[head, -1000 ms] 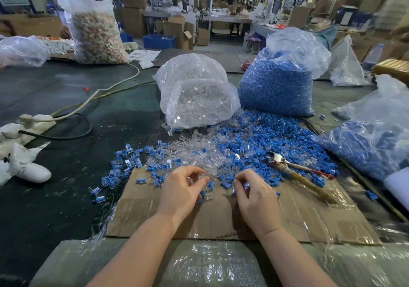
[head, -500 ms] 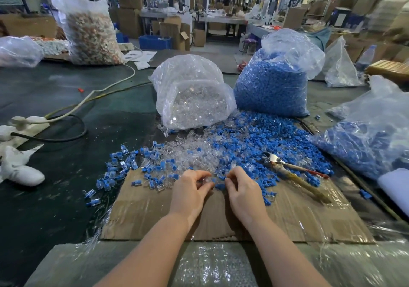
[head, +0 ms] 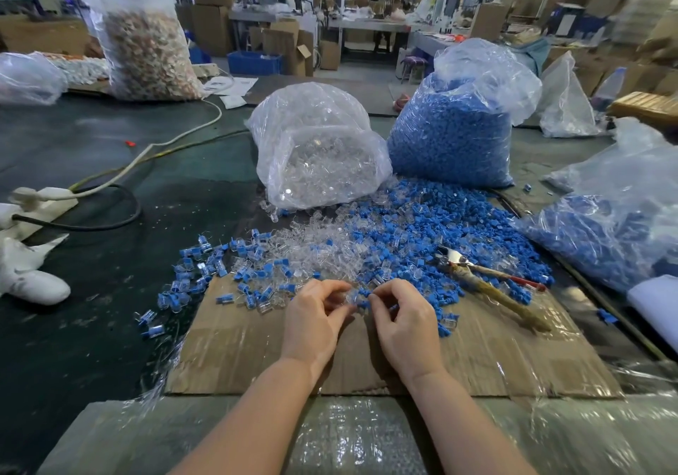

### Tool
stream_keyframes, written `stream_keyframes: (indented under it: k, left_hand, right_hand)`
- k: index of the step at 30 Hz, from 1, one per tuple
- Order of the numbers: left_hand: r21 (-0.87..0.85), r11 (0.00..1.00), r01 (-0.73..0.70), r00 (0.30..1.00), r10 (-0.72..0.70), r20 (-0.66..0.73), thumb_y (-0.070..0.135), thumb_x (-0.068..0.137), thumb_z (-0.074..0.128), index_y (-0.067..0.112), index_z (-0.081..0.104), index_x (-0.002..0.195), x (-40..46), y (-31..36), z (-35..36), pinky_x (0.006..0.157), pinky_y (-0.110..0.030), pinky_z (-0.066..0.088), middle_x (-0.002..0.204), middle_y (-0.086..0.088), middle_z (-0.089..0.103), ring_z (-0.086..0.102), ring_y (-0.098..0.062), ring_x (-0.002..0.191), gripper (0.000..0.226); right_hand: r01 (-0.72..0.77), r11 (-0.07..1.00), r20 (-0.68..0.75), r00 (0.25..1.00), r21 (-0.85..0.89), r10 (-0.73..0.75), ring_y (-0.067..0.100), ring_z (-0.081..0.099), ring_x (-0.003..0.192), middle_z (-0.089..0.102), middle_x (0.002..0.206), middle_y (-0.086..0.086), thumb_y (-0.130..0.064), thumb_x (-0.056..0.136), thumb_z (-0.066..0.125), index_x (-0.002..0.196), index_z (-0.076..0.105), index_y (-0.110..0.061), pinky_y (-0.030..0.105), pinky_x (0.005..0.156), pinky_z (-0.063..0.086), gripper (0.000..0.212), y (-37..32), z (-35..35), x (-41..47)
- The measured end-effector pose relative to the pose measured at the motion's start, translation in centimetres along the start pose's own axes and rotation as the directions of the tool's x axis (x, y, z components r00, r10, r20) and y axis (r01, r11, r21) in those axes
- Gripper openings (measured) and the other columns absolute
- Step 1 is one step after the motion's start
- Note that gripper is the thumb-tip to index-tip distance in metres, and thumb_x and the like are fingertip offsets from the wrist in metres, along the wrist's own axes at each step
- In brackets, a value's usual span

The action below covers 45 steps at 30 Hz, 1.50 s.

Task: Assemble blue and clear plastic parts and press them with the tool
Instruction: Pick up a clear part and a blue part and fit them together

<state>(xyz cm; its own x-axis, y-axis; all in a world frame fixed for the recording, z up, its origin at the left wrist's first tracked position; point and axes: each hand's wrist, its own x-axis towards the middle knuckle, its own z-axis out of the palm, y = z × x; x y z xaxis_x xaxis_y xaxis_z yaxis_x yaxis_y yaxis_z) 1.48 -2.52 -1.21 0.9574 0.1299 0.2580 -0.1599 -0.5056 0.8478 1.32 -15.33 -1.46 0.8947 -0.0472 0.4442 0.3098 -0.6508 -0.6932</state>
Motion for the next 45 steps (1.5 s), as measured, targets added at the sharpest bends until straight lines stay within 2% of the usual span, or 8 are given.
stream_keyframes:
  k: [6,8,16,22,25,32,38,45]
  left_hand:
    - [-0.004,1.0,0.003,0.999,-0.003,0.046,0.013,0.081,0.068,0.022,0.063,0.117,-0.3,0.0,-0.2,0.078,-0.013,0.044,0.084,0.009,0.053,0.051,-0.001,0.08,0.037]
    - [-0.021,1.0,0.022,0.999,-0.021,0.045,0.012,0.082,0.068,0.021,0.063,0.117,-0.2,0.0,-0.3,0.077,-0.01,0.043,0.084,0.007,0.053,0.051,-0.001,0.079,0.037]
    - [-0.241,0.957,0.164,0.985,-0.148,0.086,-0.002,0.073,0.073,0.022,0.062,0.085,0.1,-0.1,-0.7,0.062,-0.008,0.047,0.073,0.002,0.063,0.059,0.0,0.063,0.028]
    - [-0.283,0.941,0.186,0.98,-0.157,0.122,0.001,0.083,0.064,0.021,0.066,0.107,0.0,-0.1,-1.0,0.067,-0.004,0.046,0.088,0.008,0.066,0.062,0.008,0.074,0.031]
    - [-0.233,0.956,0.18,0.979,-0.151,0.139,0.005,0.085,0.063,0.028,0.063,0.11,0.0,-0.1,-1.0,0.071,-0.004,0.046,0.09,0.009,0.064,0.061,0.0,0.08,0.034]
    - [-0.308,0.923,0.23,0.97,-0.189,0.155,-0.003,0.077,0.07,0.015,0.063,0.082,0.0,0.0,-1.0,0.062,-0.011,0.049,0.077,-0.002,0.067,0.063,-0.002,0.068,0.02]
    - [-0.38,0.889,0.256,0.96,-0.186,0.211,-0.003,0.082,0.064,0.003,0.067,0.089,-0.1,0.2,-1.1,0.061,-0.013,0.051,0.079,-0.009,0.068,0.065,-0.003,0.066,0.01]
    - [-0.381,0.887,0.259,0.956,-0.181,0.229,-0.004,0.083,0.062,0.003,0.065,0.088,-0.2,0.2,-1.1,0.064,-0.018,0.054,0.081,-0.014,0.067,0.066,-0.011,0.069,0.009]
  right_hand:
    - [0.046,0.999,-0.026,0.999,0.007,-0.046,0.014,0.055,0.066,0.061,0.073,0.0,-0.005,0.082,0.068,0.077,0.063,-0.007,0.025,0.064,0.045,0.008,-0.2,0.0,-0.2]
    - [0.062,0.998,-0.029,0.998,0.003,-0.062,0.012,0.054,0.064,0.06,0.072,-0.001,-0.005,0.082,0.068,0.077,0.062,-0.008,0.025,0.061,0.046,0.008,-0.3,0.0,-0.3]
    - [0.082,0.996,0.014,0.997,-0.025,-0.082,-0.002,0.043,0.059,0.057,0.071,-0.006,-0.008,0.082,0.068,0.075,0.061,-0.01,0.018,0.058,0.04,0.01,-0.4,0.1,-0.4]
    - [0.081,0.996,0.031,0.996,-0.023,-0.08,-0.004,0.043,0.059,0.058,0.071,-0.005,-0.01,0.082,0.068,0.076,0.062,-0.01,0.009,0.058,0.036,0.008,-0.4,0.2,-0.4]
    - [0.066,0.998,0.026,0.998,-0.024,-0.065,-0.004,0.043,0.06,0.059,0.072,-0.004,-0.011,0.083,0.068,0.077,0.062,-0.01,0.007,0.06,0.036,0.008,-0.4,0.2,-0.4]
    - [0.027,0.998,0.038,0.999,-0.06,-0.025,0.004,0.047,0.062,0.06,0.072,-0.005,-0.015,0.083,0.067,0.076,0.062,-0.011,0.013,0.06,0.035,0.009,-0.7,0.3,-0.3]
    - [-0.033,0.991,0.051,0.998,-0.132,0.04,0.013,0.053,0.068,0.061,0.073,-0.003,-0.02,0.084,0.065,0.076,0.062,-0.011,0.024,0.064,0.04,0.013,-1.0,0.4,-0.1]
    - [-0.063,0.985,0.093,0.993,-0.159,0.078,0.017,0.056,0.076,0.063,0.08,0.001,-0.024,0.088,0.06,0.083,0.063,-0.01,0.03,0.072,0.043,0.015,-1.7,0.8,0.1]
